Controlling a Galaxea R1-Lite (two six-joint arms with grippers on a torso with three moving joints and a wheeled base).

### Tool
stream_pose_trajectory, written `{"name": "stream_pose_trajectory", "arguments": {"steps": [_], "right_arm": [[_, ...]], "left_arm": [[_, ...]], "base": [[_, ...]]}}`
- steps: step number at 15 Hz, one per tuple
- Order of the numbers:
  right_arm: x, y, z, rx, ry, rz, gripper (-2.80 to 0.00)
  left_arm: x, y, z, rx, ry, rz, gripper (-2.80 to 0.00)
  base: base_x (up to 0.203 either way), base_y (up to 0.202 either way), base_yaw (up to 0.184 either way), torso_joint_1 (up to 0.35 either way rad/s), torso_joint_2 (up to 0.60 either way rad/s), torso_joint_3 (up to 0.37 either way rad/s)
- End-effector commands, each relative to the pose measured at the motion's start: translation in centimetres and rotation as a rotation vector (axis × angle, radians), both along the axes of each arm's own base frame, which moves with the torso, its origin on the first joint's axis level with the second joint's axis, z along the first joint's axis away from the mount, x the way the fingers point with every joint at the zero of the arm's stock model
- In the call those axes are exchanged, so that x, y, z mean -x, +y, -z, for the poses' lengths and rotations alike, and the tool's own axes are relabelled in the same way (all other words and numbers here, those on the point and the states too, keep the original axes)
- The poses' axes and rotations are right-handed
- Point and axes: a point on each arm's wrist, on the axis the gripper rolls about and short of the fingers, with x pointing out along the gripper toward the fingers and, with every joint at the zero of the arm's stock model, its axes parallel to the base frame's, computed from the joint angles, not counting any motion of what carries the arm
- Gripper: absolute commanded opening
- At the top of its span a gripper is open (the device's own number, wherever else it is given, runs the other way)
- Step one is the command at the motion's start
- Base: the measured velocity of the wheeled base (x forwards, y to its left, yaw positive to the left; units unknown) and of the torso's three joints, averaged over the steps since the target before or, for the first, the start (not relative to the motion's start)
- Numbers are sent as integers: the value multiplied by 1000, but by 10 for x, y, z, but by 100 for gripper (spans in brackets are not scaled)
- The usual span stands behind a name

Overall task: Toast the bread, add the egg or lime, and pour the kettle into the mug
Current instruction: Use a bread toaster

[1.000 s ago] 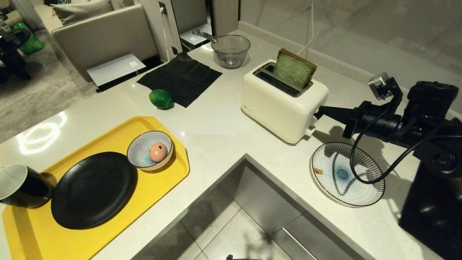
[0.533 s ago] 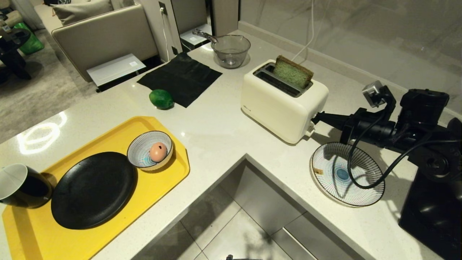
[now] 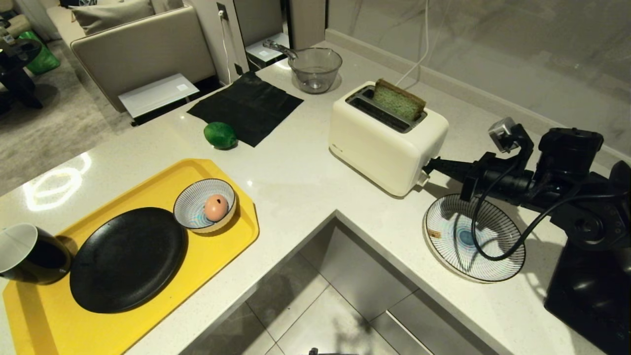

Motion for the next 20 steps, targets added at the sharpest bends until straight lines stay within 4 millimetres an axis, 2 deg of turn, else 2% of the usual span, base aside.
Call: {"name": "stream_pose_trajectory", "arguments": {"steps": [1, 20], "right_arm": [[-2, 0, 5, 1, 11, -5, -280], [-3, 4, 4, 1, 8, -14, -280]], "left_arm": [[0, 0, 0, 0, -1, -1, -280], [0, 0, 0, 0, -1, -1, -280]], "base": [[0, 0, 0, 0, 0, 0], [0, 0, 0, 0, 0, 0]]}}
